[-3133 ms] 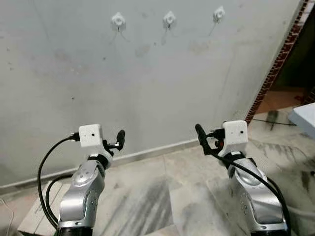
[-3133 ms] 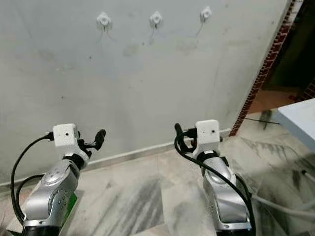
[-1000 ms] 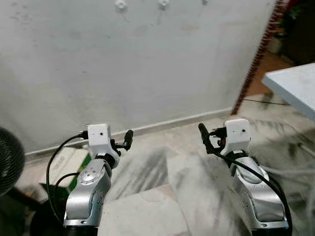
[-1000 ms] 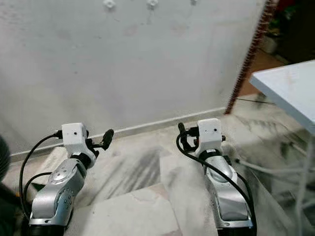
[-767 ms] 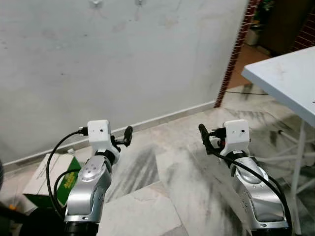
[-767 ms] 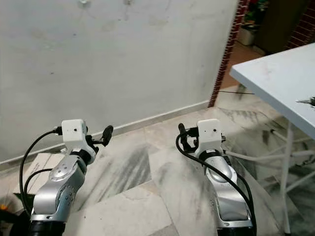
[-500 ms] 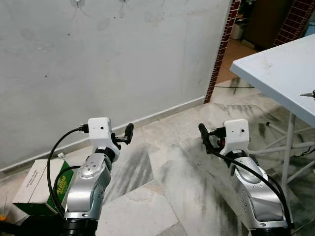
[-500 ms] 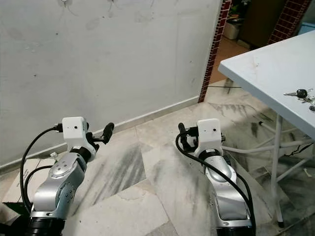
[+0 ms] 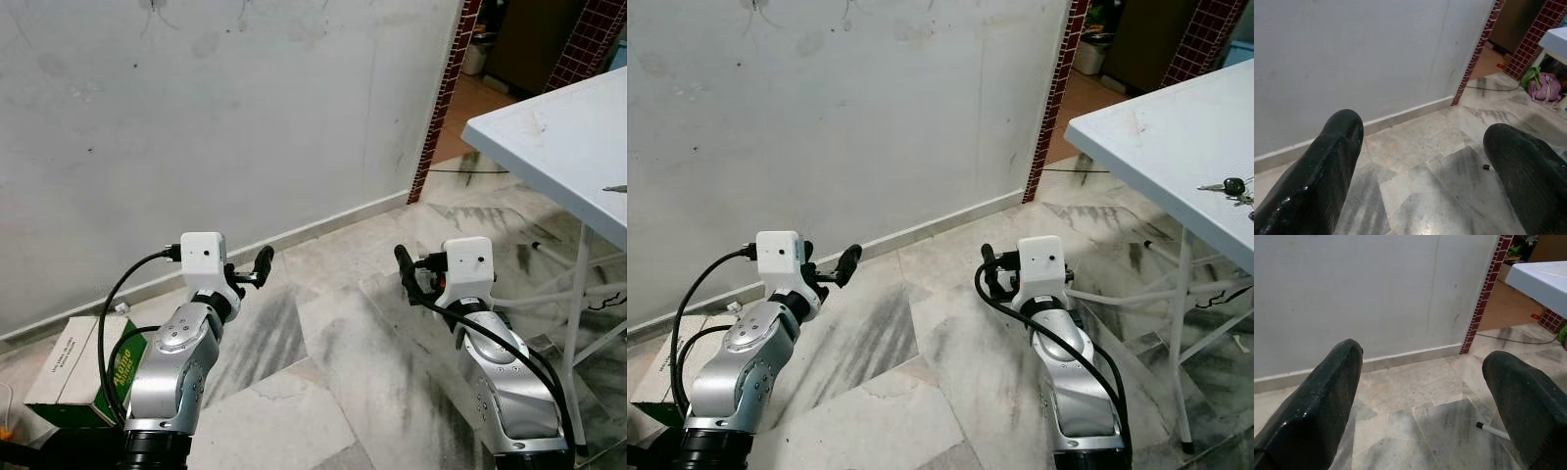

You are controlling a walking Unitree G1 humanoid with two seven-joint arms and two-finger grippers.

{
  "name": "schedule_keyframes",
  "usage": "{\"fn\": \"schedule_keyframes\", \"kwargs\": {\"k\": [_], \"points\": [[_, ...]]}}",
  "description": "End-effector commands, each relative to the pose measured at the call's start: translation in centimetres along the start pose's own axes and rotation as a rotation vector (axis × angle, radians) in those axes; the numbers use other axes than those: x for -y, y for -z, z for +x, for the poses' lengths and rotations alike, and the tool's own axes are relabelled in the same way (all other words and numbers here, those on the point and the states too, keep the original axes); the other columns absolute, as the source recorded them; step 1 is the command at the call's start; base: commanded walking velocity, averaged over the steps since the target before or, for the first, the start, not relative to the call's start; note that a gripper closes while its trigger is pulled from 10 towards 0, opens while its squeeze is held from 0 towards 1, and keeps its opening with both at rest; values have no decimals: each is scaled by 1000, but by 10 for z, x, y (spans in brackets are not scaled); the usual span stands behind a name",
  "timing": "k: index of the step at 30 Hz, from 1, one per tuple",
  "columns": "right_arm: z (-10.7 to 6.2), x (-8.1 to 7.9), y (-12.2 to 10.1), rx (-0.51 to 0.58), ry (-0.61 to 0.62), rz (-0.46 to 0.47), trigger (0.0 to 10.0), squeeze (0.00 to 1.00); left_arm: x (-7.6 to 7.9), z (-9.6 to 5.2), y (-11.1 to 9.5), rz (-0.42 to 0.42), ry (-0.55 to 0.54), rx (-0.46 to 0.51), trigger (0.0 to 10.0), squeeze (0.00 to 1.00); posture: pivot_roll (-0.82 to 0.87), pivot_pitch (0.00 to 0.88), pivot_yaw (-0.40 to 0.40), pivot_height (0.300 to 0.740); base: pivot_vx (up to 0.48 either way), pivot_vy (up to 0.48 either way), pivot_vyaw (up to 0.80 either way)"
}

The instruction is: Hang keys on a hook

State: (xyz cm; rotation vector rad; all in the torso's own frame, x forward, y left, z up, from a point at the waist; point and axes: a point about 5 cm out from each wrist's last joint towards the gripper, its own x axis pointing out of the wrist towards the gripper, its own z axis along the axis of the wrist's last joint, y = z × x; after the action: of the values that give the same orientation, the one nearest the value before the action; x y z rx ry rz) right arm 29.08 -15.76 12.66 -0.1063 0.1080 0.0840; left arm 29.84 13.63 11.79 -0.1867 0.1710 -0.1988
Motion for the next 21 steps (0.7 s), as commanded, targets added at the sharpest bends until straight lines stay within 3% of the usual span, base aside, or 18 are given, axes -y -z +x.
{"fn": "schedule_keyframes", "kwargs": {"k": [1,21], "points": [[1,1,-1,2,11,-3,10000,0,1,0,1,0,5,-10,10000,0,-15,45,53,740,270,0,-781],[1,-1,-2,8,5,-6,10000,0,3,0,3,-17,28,-22,10000,0,-11,41,56,740,275,0,-785]]}}
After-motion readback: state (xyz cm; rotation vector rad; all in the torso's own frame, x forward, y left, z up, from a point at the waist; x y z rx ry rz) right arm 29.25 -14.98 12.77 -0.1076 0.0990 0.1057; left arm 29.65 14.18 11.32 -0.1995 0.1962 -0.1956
